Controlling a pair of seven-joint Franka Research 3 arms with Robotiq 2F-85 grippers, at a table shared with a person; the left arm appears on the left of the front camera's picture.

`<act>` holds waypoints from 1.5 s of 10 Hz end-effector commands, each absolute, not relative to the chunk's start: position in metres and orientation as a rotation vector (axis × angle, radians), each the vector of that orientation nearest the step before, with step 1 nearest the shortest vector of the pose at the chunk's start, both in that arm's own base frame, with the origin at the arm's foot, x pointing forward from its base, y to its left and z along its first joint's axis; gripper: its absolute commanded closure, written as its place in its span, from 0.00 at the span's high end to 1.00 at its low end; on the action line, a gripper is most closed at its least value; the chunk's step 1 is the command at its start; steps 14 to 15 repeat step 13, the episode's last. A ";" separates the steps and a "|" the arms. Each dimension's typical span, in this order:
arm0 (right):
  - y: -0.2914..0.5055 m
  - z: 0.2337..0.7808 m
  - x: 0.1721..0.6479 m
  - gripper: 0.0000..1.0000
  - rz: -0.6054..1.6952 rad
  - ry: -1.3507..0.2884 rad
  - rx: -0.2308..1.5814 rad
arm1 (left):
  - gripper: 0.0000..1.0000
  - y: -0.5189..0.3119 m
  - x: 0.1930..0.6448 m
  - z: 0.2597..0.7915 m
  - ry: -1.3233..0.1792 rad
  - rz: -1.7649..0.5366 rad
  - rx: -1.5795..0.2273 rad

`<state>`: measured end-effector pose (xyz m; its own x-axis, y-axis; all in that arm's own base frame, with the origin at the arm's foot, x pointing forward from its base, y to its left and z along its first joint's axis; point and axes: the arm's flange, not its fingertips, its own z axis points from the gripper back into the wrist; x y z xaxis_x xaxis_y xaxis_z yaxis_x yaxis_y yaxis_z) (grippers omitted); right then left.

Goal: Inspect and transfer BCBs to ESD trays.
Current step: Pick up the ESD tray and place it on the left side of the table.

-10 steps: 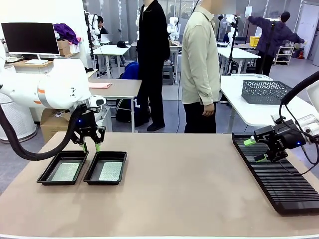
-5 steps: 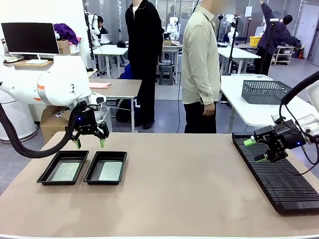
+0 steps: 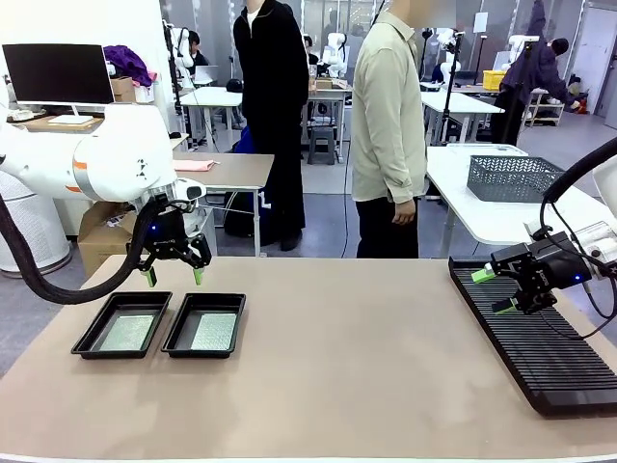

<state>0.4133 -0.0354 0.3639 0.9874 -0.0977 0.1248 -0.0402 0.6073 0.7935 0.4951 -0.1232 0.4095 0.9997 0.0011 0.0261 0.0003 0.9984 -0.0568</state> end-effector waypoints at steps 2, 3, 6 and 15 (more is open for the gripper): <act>-0.034 0.365 0.413 1.00 -0.058 -0.165 0.908 | 1.00 -0.123 0.494 0.408 -0.031 0.010 -0.057; -0.034 0.365 0.413 1.00 -0.058 -0.165 0.908 | 1.00 -0.123 0.494 0.408 -0.031 0.010 -0.057; -0.034 0.365 0.413 1.00 -0.058 -0.165 0.908 | 1.00 -0.123 0.494 0.408 -0.031 0.010 -0.057; -0.034 0.365 0.413 1.00 -0.058 -0.165 0.908 | 1.00 -0.123 0.494 0.408 -0.031 0.010 -0.057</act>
